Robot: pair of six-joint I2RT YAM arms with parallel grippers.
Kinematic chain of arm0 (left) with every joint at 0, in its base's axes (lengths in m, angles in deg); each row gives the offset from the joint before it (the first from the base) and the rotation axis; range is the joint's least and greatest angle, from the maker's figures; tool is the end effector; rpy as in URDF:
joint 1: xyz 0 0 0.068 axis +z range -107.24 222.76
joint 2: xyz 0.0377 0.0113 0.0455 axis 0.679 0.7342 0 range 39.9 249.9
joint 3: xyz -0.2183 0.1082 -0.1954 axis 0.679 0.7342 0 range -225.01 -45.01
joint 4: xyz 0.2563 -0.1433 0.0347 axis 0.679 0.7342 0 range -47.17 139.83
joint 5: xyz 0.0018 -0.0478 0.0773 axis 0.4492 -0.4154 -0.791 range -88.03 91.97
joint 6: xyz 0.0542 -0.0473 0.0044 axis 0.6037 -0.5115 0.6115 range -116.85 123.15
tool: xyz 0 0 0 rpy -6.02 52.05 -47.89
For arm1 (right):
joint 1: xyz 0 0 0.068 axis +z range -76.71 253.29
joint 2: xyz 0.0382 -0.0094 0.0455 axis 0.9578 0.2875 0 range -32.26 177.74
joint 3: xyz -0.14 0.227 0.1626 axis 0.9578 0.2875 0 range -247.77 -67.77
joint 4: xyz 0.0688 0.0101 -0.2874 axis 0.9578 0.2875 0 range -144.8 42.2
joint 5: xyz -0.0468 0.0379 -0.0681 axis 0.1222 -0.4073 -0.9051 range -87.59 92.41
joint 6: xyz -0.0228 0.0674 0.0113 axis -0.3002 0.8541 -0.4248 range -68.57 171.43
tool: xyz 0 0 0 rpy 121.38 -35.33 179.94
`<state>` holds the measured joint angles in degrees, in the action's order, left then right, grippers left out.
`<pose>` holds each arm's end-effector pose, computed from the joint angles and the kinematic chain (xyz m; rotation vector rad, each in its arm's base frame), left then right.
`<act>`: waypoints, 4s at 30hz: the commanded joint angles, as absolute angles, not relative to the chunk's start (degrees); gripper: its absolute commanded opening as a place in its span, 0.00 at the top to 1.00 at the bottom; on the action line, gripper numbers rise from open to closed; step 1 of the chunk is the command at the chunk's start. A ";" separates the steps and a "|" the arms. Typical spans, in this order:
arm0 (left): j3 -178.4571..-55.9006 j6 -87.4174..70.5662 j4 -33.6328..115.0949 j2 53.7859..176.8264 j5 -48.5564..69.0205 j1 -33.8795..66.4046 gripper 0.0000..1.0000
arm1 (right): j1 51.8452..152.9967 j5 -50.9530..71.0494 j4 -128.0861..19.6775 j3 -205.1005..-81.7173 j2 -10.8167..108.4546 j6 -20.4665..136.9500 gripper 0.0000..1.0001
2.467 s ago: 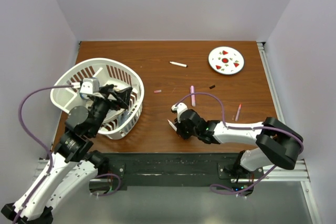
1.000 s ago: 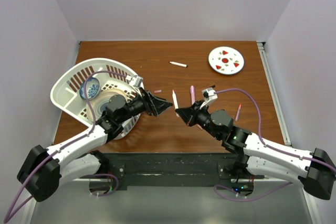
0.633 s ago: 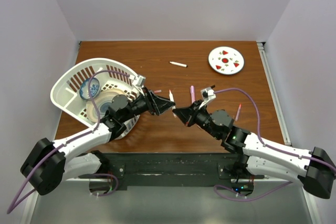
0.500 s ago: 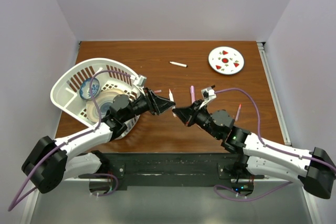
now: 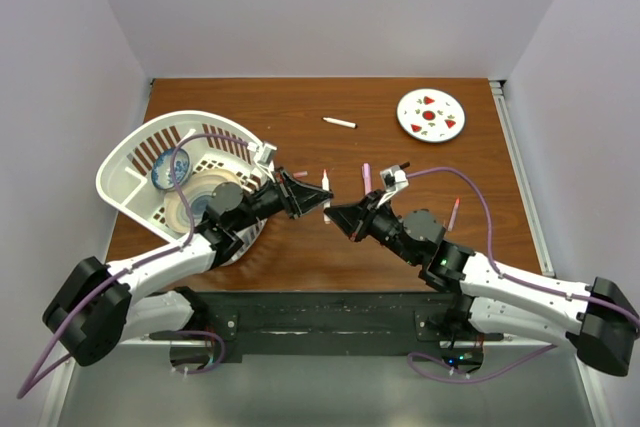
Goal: Insert the pens into the pen caps
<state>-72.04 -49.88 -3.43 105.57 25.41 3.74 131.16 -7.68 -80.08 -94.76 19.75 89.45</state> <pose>0.2020 -0.1942 0.2794 0.1835 1.6543 -1.5653 0.1394 0.2022 0.2896 -0.1433 1.6864 1.1575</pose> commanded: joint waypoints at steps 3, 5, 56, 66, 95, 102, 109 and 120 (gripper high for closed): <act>-73.21 -47.74 -2.80 103.19 27.29 3.47 1.00 | 131.56 -10.68 -73.02 -97.21 17.58 90.89 0.75; -75.06 -43.97 5.33 101.17 26.06 3.74 1.00 | 131.48 -12.78 -64.58 -98.62 16.00 91.94 0.67; -89.57 -19.70 47.58 82.09 8.47 8.75 1.00 | 112.32 -17.81 -3.29 -119.54 55.19 156.90 0.56; -89.39 -19.61 47.58 81.65 7.68 8.75 1.00 | 112.49 -15.62 -6.45 -118.23 57.82 153.56 0.55; -89.48 -18.91 48.37 79.89 4.35 8.75 1.00 | 114.87 -12.73 -35.34 -110.58 47.91 97.81 0.59; -90.27 -17.24 50.57 77.78 -0.13 8.75 1.00 | 120.82 -9.10 -32.05 -109.17 39.29 96.94 0.47; -90.01 -16.88 50.92 76.20 -1.54 8.75 1.00 | 131.91 -11.30 -28.17 -108.56 41.73 112.41 0.50; -89.48 -16.53 51.27 74.79 -1.90 8.75 1.00 | 140.70 -16.31 -24.75 -112.41 49.82 121.03 0.52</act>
<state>-89.26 -18.21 51.98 75.49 -1.01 8.59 139.27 -12.44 -26.79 -109.03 47.59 116.90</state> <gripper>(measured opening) 0.122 0.481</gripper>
